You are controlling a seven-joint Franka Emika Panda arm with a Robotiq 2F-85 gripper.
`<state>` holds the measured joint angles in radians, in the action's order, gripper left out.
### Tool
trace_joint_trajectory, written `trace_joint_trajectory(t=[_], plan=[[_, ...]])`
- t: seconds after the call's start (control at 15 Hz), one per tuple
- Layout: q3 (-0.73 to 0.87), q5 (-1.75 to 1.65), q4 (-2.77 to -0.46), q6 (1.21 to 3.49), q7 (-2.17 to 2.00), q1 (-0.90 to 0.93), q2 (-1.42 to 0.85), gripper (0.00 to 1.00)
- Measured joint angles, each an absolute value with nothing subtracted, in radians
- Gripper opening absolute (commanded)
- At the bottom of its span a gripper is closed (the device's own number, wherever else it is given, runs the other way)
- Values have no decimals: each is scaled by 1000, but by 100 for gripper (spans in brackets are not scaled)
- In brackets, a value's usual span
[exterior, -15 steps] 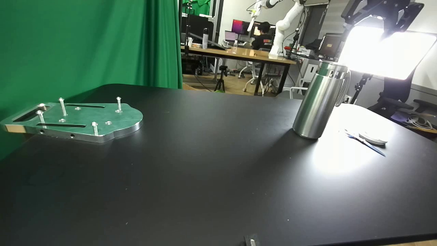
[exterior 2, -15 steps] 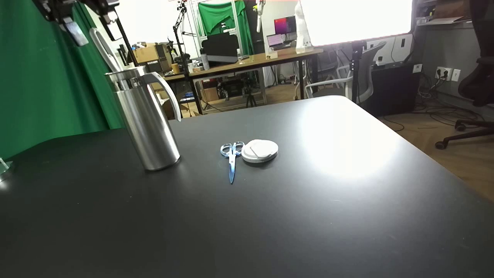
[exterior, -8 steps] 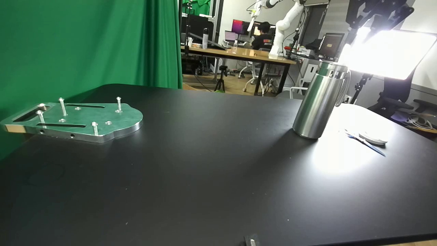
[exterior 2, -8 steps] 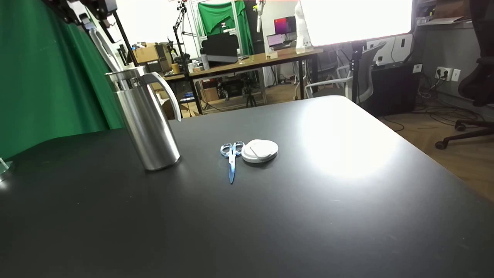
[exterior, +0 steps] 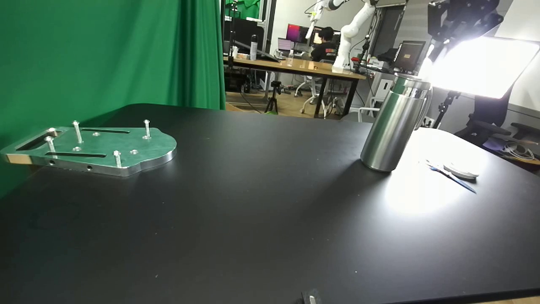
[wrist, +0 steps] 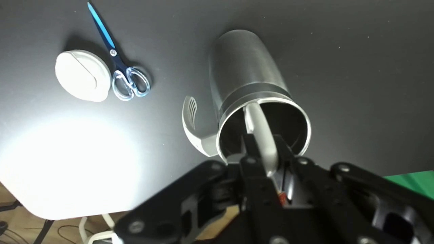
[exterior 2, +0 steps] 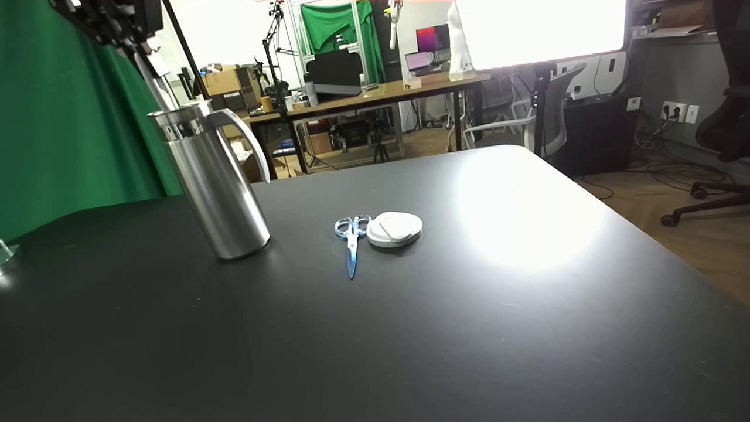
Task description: Use the brush to scrub inside the jar
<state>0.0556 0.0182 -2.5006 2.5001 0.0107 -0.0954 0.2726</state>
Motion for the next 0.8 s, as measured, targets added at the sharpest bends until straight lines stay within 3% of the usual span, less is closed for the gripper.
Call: trace_joint_trajectory(t=[0.8], plan=[[16,-3,-2406,2300,-16,-87,323,4]])
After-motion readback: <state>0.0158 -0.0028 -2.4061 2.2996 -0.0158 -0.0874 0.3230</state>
